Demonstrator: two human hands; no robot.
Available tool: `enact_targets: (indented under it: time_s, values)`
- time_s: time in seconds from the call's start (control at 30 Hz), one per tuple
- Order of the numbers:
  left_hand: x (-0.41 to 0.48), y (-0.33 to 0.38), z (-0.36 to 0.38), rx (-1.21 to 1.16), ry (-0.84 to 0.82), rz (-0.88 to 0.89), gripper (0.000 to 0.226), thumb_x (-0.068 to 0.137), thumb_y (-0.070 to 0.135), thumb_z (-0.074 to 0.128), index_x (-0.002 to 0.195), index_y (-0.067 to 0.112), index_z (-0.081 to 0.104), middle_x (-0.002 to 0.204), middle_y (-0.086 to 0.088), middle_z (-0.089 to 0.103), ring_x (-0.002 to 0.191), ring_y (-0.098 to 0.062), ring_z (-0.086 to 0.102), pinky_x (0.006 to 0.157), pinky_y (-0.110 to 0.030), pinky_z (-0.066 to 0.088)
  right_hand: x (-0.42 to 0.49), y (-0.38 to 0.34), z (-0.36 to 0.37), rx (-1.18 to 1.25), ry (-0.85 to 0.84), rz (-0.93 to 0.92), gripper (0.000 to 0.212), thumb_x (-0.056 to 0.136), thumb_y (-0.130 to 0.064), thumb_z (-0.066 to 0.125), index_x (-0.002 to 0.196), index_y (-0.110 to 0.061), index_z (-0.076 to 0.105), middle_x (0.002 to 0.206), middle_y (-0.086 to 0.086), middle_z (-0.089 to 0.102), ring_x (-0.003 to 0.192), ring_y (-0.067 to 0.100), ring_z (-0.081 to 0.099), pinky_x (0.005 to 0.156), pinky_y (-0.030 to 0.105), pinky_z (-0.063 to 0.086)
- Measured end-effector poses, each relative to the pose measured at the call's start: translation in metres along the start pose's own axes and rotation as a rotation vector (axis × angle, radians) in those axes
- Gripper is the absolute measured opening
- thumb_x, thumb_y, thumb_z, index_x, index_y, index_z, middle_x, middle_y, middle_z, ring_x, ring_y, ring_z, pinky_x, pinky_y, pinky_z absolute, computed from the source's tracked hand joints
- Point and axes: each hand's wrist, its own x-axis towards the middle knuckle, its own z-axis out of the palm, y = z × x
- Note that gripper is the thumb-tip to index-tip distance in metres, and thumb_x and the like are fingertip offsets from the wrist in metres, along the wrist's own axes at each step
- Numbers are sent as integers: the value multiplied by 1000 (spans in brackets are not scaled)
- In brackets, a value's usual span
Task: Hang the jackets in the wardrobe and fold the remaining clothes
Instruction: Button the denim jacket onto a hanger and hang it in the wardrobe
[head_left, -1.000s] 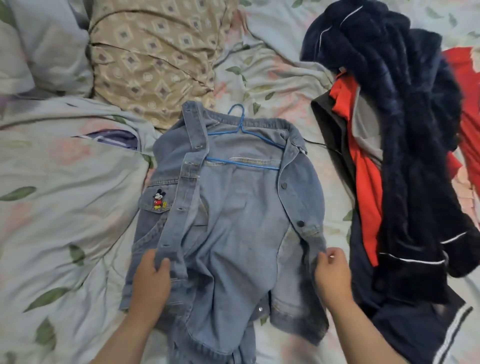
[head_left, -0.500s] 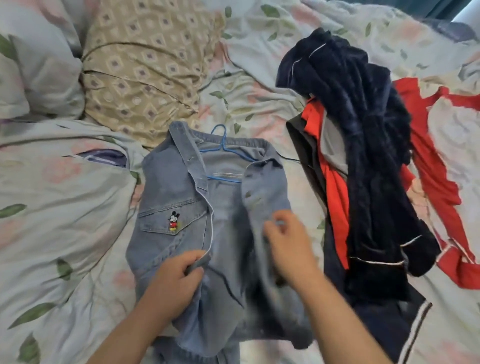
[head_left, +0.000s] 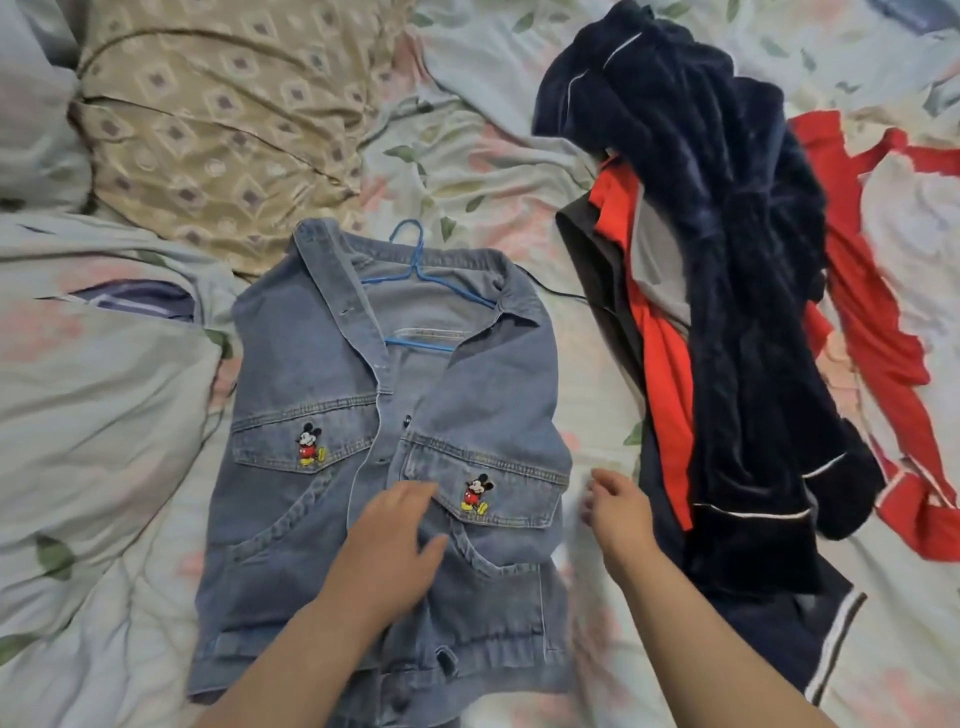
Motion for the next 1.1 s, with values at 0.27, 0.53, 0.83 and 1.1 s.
enact_targets:
  time_s: [0.27, 0.53, 0.83, 1.1]
  values:
    - [42, -20, 29, 140, -180, -67, 88, 88, 66, 51, 158, 32, 10, 166, 0, 8, 151, -17, 16, 119, -33, 19, 32, -44, 58, 677, -595, 314, 51, 94, -51, 59, 126, -12, 65, 125, 8, 64, 122, 29, 59, 107, 55, 43]
    - [45, -18, 30, 245, -145, -76, 102, 73, 77, 55, 157, 37, 12, 165, 2, 12, 148, -23, 19, 117, -37, 24, 36, -79, 57, 451, -699, 216, 14, 98, -26, 59, 90, -16, 61, 58, -1, 60, 49, 10, 52, 54, 25, 45]
    - [36, -18, 29, 337, -57, -16, 106, 73, 74, 53, 156, 35, 0, 164, 14, 4, 144, -15, 17, 109, -40, 35, 53, -113, -36, 133, -459, -129, 35, 93, -33, 66, 76, -2, 65, 69, 10, 67, 58, 16, 64, 52, 26, 51]
    - [40, 2, 46, 348, -301, 73, 97, 86, 48, 62, 158, 30, 0, 165, 5, -14, 152, -13, -3, 120, -38, 18, 73, -160, -94, -663, 219, -542, 59, 80, -54, 72, 57, -1, 57, 59, 13, 59, 62, 31, 57, 62, 39, 42]
